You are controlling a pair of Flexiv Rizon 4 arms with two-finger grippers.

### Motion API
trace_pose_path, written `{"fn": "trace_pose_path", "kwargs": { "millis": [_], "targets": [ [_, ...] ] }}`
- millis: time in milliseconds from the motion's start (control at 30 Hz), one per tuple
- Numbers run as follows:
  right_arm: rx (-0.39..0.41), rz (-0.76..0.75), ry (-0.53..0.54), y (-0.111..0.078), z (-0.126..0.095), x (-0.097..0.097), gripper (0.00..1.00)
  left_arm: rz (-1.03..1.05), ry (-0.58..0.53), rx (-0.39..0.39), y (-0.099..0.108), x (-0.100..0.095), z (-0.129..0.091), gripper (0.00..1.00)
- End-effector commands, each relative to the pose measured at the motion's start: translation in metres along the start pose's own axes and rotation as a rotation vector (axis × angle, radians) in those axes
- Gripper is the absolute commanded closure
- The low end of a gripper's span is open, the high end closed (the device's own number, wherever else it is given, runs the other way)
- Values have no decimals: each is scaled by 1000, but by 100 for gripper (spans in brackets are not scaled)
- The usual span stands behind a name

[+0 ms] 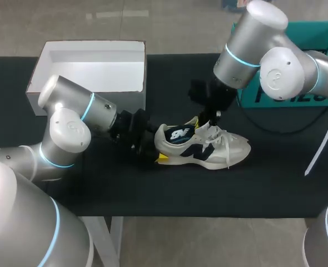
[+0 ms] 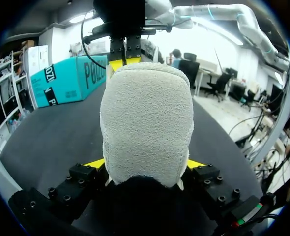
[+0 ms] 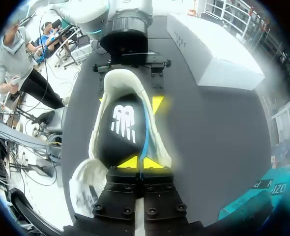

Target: Take the shoe out of the shoebox, open the shoe tongue, remove and reinsert the insole, then place the shoe into the shoebox

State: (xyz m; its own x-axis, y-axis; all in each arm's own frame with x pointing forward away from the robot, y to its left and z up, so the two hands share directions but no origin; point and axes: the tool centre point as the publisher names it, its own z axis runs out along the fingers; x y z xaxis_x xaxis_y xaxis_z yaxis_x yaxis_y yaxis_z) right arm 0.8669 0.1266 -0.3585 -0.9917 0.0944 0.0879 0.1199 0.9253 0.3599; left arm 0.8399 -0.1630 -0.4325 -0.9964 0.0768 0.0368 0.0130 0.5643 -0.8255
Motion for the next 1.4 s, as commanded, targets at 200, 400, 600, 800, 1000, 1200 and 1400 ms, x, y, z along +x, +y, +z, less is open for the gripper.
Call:
{"fn": "trace_pose_path", "kwargs": {
  "millis": [200, 400, 600, 800, 1000, 1200, 1400],
  "targets": [
    [-313, -16, -13, 14, -9, 1, 100, 1, 0, -1, 3, 1, 2, 100],
    [-393, -83, -33, 47, -16, -9, 100, 1, 0, -1, 3, 1, 2, 100],
    [-461, -75, -15, 57, -11, -17, 100, 1, 0, -1, 3, 1, 2, 100],
    [-468, -91, -35, 65, -16, -24, 100, 1, 0, -1, 3, 1, 2, 100],
    [-452, -101, -68, 58, -39, -22, 100, 1, 0, -1, 3, 1, 2, 100],
    [-445, -94, -123, 48, -61, -24, 100, 1, 0, -1, 3, 1, 2, 100],
    [-478, -81, -191, 48, -83, -24, 100, 1, 0, -1, 3, 1, 2, 100]
  ]
}}
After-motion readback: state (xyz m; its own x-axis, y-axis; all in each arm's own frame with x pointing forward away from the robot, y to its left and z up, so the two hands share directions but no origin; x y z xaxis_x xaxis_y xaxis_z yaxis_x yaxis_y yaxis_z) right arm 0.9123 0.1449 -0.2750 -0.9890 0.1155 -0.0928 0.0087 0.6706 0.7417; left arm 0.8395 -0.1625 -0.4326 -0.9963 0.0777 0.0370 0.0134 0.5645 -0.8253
